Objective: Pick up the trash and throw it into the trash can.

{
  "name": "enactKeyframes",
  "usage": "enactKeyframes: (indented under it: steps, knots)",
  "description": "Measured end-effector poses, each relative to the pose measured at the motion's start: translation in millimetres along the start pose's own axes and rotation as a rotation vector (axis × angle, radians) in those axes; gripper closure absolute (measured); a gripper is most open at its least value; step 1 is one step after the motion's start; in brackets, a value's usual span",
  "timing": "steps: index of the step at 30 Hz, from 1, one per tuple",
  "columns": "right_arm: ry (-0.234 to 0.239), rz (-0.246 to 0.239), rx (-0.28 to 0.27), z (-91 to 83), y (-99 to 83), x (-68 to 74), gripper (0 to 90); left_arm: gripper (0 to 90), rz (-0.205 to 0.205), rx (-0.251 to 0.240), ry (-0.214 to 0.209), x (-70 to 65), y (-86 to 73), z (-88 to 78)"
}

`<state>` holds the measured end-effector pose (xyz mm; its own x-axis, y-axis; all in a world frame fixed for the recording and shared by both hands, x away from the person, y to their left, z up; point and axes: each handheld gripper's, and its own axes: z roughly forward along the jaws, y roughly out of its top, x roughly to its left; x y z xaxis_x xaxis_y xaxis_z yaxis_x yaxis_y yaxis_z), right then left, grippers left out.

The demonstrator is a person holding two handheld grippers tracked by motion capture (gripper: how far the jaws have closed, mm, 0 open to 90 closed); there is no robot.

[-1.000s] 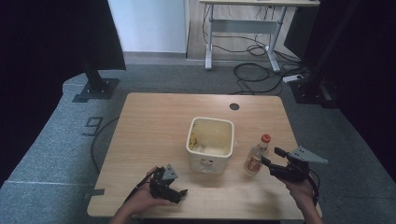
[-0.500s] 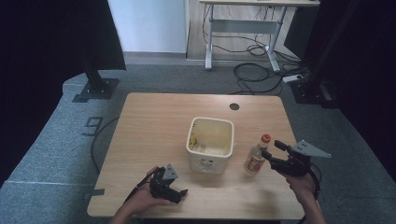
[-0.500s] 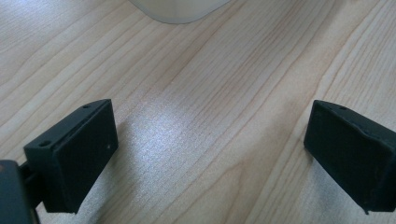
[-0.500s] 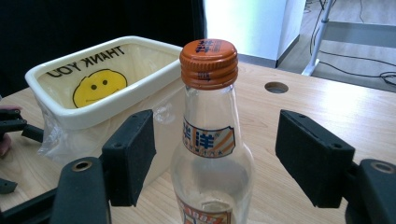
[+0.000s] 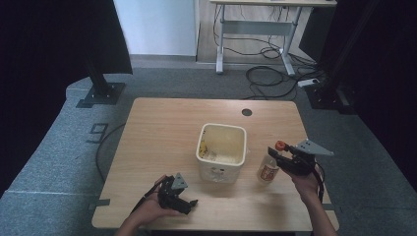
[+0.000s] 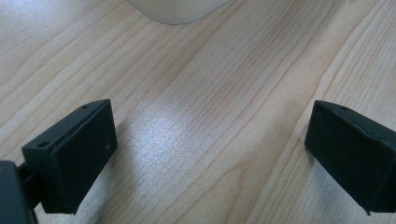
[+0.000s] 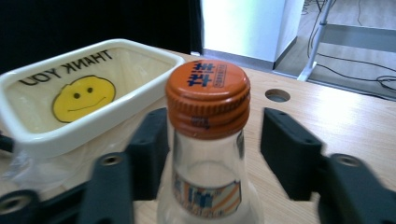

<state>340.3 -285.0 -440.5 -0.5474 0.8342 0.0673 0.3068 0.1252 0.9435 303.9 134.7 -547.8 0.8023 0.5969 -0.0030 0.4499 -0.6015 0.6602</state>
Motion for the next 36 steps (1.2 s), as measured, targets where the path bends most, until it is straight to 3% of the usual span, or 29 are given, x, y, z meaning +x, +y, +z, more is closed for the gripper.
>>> enactKeyframes:
  steps: [5, 9, 10, 20, 29, 36]
  knots:
    - [-0.012, -0.012, -0.001, 0.4, 1.8, 3.4, 57.4, 2.3, 0.0, 0.0, 0.0, 0.0, 0.0, 0.0]
    - [-0.022, 0.01, -0.014, -3.3, 4.1, 4.1, 57.7, 2.4, -0.002, 0.0, -0.001, -0.1, 0.0, 0.0]
    - [-0.019, 0.027, -0.045, -8.8, 8.7, 4.1, 57.8, 2.3, -0.002, 0.0, 0.0, -0.1, 0.0, 0.0]
    - [0.018, 0.002, -0.14, -33.4, 33.3, 14.8, 57.9, 2.6, -0.008, -0.002, 0.003, -0.9, -0.4, -0.3]
    - [0.038, 0.01, -0.173, -37.0, 41.7, 16.5, 58.1, 2.5, -0.007, -0.002, 0.003, -0.9, -0.4, -0.3]
    - [0.062, -0.008, -0.194, -35.1, 57.6, 29.0, 58.2, 2.5, -0.007, -0.002, 0.002, -0.9, -0.4, -0.3]
